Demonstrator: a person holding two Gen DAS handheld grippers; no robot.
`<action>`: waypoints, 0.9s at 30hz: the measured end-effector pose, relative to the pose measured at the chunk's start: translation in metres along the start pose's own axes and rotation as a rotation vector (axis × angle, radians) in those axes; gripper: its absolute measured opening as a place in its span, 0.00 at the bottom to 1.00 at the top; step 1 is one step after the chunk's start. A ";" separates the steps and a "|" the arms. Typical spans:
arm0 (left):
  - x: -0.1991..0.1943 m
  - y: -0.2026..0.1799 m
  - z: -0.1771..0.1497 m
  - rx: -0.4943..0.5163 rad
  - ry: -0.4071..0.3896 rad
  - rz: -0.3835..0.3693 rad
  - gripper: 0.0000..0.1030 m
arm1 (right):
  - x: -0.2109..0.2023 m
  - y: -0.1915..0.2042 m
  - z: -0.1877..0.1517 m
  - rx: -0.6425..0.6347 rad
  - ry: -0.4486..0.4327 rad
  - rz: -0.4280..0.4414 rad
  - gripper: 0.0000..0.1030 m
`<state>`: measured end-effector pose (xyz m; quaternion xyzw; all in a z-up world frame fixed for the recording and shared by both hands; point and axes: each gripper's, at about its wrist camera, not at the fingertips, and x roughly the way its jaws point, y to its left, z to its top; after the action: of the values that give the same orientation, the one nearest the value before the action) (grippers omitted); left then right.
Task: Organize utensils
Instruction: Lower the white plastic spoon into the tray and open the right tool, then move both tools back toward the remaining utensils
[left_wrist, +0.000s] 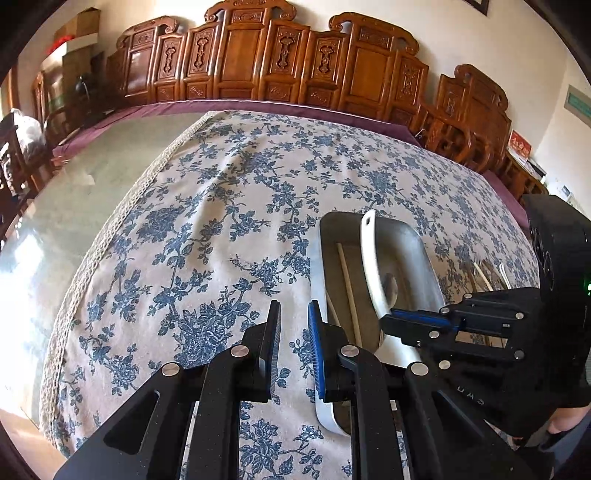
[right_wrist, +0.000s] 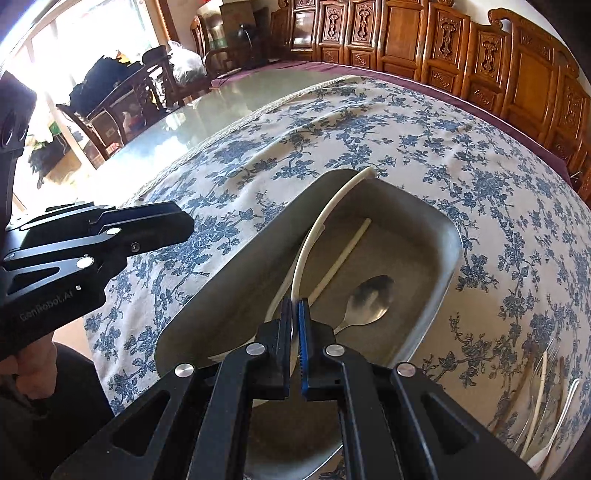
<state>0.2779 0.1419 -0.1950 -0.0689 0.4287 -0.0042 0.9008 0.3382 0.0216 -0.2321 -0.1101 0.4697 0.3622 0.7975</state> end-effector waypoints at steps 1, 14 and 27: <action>0.000 -0.001 0.000 0.001 0.000 -0.001 0.13 | -0.001 -0.001 0.001 0.005 -0.004 0.003 0.05; -0.017 -0.044 -0.002 0.055 -0.047 -0.028 0.40 | -0.083 -0.053 -0.039 0.083 -0.122 -0.083 0.05; -0.012 -0.127 -0.008 0.154 -0.048 -0.080 0.65 | -0.139 -0.165 -0.139 0.242 -0.077 -0.348 0.12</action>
<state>0.2711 0.0155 -0.1747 -0.0167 0.4021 -0.0716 0.9126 0.3169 -0.2337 -0.2186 -0.0792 0.4528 0.1638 0.8729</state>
